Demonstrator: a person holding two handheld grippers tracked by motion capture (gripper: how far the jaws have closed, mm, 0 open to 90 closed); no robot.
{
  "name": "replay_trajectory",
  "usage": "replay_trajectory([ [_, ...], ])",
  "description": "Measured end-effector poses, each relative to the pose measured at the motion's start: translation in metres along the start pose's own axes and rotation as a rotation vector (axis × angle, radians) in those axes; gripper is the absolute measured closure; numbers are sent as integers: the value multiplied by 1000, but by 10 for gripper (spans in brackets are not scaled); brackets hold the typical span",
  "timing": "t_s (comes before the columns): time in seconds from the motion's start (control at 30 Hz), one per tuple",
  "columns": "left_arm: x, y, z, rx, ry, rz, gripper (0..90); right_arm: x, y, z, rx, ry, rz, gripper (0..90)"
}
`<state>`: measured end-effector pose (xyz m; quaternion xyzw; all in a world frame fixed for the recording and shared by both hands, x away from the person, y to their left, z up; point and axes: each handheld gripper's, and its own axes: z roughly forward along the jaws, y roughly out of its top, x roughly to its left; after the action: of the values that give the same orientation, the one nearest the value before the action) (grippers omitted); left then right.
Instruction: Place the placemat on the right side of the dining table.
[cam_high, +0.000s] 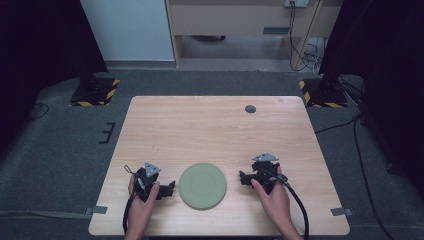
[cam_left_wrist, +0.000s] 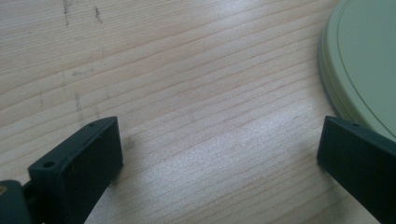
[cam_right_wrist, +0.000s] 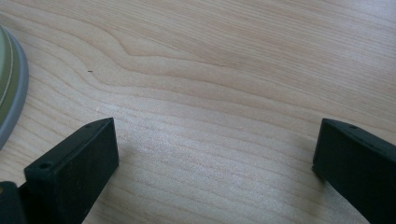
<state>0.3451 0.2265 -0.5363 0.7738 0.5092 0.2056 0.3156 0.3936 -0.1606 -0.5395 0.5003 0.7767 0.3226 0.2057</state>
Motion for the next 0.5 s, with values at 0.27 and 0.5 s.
replay_trajectory([
  [0.27, -3, -1, -1, 0, 6, -8, 0, 4, 1, 1, 2, 28, -23, 4],
  [0.5, -5, -4, -7, -16, -43, 36, 32, 6, -1, -7, -9, 132, -119, 92],
])
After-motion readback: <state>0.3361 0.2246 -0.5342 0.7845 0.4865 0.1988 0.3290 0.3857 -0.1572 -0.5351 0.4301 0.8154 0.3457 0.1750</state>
